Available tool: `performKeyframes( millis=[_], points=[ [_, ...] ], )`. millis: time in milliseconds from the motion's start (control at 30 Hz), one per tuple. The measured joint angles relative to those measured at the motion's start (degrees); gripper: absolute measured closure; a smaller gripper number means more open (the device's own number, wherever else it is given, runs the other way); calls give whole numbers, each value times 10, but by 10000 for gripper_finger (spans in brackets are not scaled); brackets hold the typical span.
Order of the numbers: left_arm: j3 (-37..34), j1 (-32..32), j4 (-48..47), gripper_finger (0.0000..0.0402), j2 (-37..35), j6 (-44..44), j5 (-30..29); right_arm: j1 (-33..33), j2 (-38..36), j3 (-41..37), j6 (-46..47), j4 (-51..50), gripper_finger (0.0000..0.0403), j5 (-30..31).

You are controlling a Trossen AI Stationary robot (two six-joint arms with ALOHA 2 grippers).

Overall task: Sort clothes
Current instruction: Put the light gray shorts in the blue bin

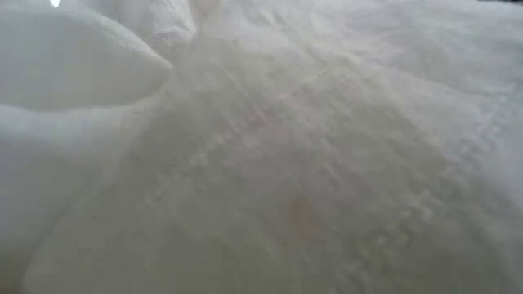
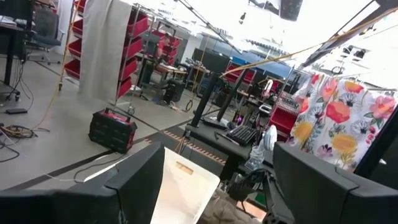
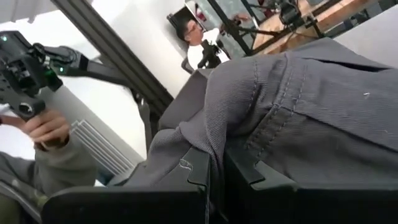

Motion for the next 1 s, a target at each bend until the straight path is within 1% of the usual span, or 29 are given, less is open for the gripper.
performKeyframes(
  millis=[133, 233, 367, 567, 700, 767, 800, 867, 933, 1000],
  points=[
    [0, 0, -19, 125, 0, -3, 0, 2, 0, 0, -3, -25, 381, -2],
    [0, 0, -32, 125, 2, -6, 1, 4, 0, 0, -11, -47, 356, -2],
    [-1, 0, -43, 125, 2, -13, 1, 11, -3, 0, -60, -93, 306, -8],
    [-1, 0, -71, 125, 5, -27, 1, 24, -23, 0, -102, -247, 221, -13],
    [-1, 0, -73, 125, 7, -28, 1, 25, -42, 0, -111, -316, 185, -2],
    [-1, 0, -73, 125, 9, -28, 1, 24, -48, 0, -114, -327, 179, 1],
    [-1, 0, -73, 125, 10, -28, 1, 24, -49, 0, -115, -326, 179, 18],
    [-1, 0, -73, 125, 11, -28, 1, 24, -50, 0, -128, -321, 187, 72],
    [-1, 0, -73, 125, 13, -28, 1, 25, -50, 0, -160, -302, 207, 105],
    [-1, 0, -73, 125, 14, -28, 0, 26, -43, 0, -189, -267, 235, 119]
  ],
)
